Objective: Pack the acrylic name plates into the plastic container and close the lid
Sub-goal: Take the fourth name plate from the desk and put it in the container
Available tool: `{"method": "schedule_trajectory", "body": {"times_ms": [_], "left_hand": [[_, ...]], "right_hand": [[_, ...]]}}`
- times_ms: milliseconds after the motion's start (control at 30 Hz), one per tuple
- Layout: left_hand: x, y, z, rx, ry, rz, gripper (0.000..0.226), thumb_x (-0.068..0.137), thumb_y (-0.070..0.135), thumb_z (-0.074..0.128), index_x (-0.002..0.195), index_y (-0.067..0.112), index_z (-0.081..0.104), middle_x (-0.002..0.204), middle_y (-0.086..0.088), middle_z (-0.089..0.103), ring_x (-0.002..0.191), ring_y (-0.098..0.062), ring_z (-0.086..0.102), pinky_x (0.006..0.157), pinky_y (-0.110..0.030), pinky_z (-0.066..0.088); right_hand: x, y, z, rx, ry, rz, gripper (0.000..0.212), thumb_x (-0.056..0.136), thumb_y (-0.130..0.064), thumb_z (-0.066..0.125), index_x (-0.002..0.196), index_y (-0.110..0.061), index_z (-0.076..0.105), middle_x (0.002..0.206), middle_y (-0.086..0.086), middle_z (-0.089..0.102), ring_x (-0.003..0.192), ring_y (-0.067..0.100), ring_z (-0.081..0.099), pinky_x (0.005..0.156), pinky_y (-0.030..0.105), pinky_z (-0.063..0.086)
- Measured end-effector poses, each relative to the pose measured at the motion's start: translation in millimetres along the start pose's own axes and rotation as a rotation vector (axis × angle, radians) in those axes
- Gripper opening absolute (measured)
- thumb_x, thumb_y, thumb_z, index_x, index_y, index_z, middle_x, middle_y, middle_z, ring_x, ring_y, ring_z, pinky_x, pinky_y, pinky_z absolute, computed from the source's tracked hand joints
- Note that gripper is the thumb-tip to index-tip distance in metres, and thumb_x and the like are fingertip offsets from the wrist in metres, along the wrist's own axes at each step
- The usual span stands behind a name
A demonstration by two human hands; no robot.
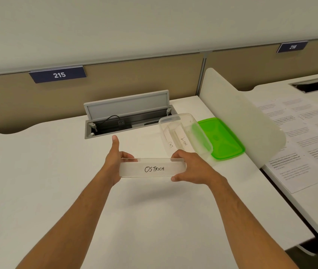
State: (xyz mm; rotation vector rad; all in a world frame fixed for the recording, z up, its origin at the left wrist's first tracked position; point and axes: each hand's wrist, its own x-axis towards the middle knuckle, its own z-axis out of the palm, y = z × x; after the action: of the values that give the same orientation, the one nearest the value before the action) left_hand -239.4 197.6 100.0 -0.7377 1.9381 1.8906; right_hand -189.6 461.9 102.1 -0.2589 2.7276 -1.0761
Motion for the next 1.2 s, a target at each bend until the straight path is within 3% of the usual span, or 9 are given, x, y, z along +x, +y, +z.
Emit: {"method": "schedule_trajectory", "body": {"times_ms": [167, 267, 367, 500, 600, 767, 933, 1033, 1200], "left_hand": [[2.9, 3.8, 9.0, 0.005, -0.117, -0.013, 0.087, 0.080, 0.085, 0.024, 0.087, 0.010, 0.067, 0.092, -0.015, 0.076, 0.089, -0.036, 0.070, 0.061, -0.032, 0.057], [5.1, 5.6, 17.2, -0.047, -0.166, -0.013, 0.086, 0.080, 0.084, 0.029, 0.103, 0.010, 0.068, 0.097, -0.017, 0.074, 0.092, -0.037, 0.070, 0.061, -0.042, 0.061], [9.1, 6.4, 28.4, -0.085, -0.187, 0.025, 0.073, 0.085, 0.078, 0.031, 0.106, 0.016, 0.063, 0.106, -0.013, 0.070, 0.097, -0.037, 0.069, 0.069, -0.051, 0.061], [19.4, 4.2, 45.4, -0.022, -0.111, 0.089, 0.060, 0.093, 0.067, 0.033, 0.103, 0.016, 0.063, 0.105, -0.008, 0.070, 0.094, -0.028, 0.070, 0.068, -0.036, 0.059], [29.2, -1.8, 61.1, 0.076, -0.071, 0.132, 0.043, 0.098, 0.052, 0.045, 0.108, 0.014, 0.064, 0.107, -0.005, 0.069, 0.094, -0.023, 0.070, 0.069, -0.030, 0.057], [39.4, -12.7, 84.7, 0.140, -0.074, 0.218, 0.016, 0.094, 0.031, 0.062, 0.103, 0.018, 0.065, 0.108, -0.003, 0.069, 0.090, -0.017, 0.070, 0.065, -0.024, 0.056], [43.4, -19.6, 107.2, 0.171, -0.092, 0.265, 0.043, 0.090, 0.025, 0.068, 0.128, 0.010, 0.056, 0.103, -0.001, 0.067, 0.092, -0.016, 0.068, 0.061, -0.021, 0.056], [45.4, -22.0, 119.6, 0.183, -0.103, 0.273, 0.052, 0.089, 0.026, 0.070, 0.135, 0.010, 0.050, 0.109, -0.005, 0.067, 0.097, -0.019, 0.067, 0.069, -0.027, 0.059], [47.7, -25.1, 133.4, 0.208, -0.088, 0.280, 0.054, 0.089, 0.020, 0.070, 0.138, 0.011, 0.048, 0.113, -0.005, 0.065, 0.092, -0.020, 0.070, 0.062, -0.022, 0.057]], "right_hand": [[-6.1, 7.7, -12.6, 0.038, 0.037, 0.029, 0.056, 0.054, -0.046, 0.086, 0.100, -0.040, 0.055, 0.103, -0.020, 0.061, 0.091, -0.002, 0.056, 0.062, 0.012, 0.040], [-9.8, 15.0, -18.4, 0.057, 0.081, 0.047, 0.057, 0.052, -0.046, 0.087, 0.101, -0.038, 0.058, 0.103, -0.021, 0.062, 0.090, -0.002, 0.056, 0.063, 0.013, 0.043], [-12.1, 23.9, -26.3, 0.085, 0.162, 0.076, 0.061, 0.051, -0.047, 0.088, 0.104, -0.037, 0.060, 0.105, -0.024, 0.063, 0.089, -0.001, 0.059, 0.066, 0.014, 0.046], [-9.6, 35.4, -36.5, 0.095, 0.318, 0.129, 0.063, 0.053, -0.050, 0.086, 0.110, -0.035, 0.061, 0.114, -0.019, 0.066, 0.092, 0.007, 0.063, 0.070, 0.022, 0.050], [-3.0, 42.5, -39.6, 0.016, 0.450, 0.183, 0.066, 0.059, -0.051, 0.084, 0.117, -0.029, 0.060, 0.116, -0.010, 0.068, 0.095, 0.016, 0.064, 0.075, 0.032, 0.054], [14.9, 50.1, -36.9, -0.148, 0.544, 0.275, 0.067, 0.066, -0.055, 0.078, 0.121, -0.024, 0.058, 0.112, -0.001, 0.070, 0.097, 0.025, 0.065, 0.069, 0.029, 0.045], [36.9, 47.2, -32.2, -0.234, 0.571, 0.346, 0.058, 0.070, -0.055, 0.073, 0.112, -0.017, 0.060, 0.103, 0.005, 0.070, 0.090, 0.030, 0.066, 0.063, 0.032, 0.043], [49.6, 44.7, -27.3, -0.305, 0.546, 0.358, 0.055, 0.073, -0.055, 0.070, 0.110, -0.016, 0.059, 0.101, 0.007, 0.068, 0.090, 0.031, 0.065, 0.064, 0.034, 0.046], [67.7, 38.4, -16.0, -0.360, 0.484, 0.364, 0.054, 0.076, -0.056, 0.068, 0.106, -0.013, 0.056, 0.102, 0.009, 0.067, 0.091, 0.031, 0.064, 0.067, 0.035, 0.048]]}}
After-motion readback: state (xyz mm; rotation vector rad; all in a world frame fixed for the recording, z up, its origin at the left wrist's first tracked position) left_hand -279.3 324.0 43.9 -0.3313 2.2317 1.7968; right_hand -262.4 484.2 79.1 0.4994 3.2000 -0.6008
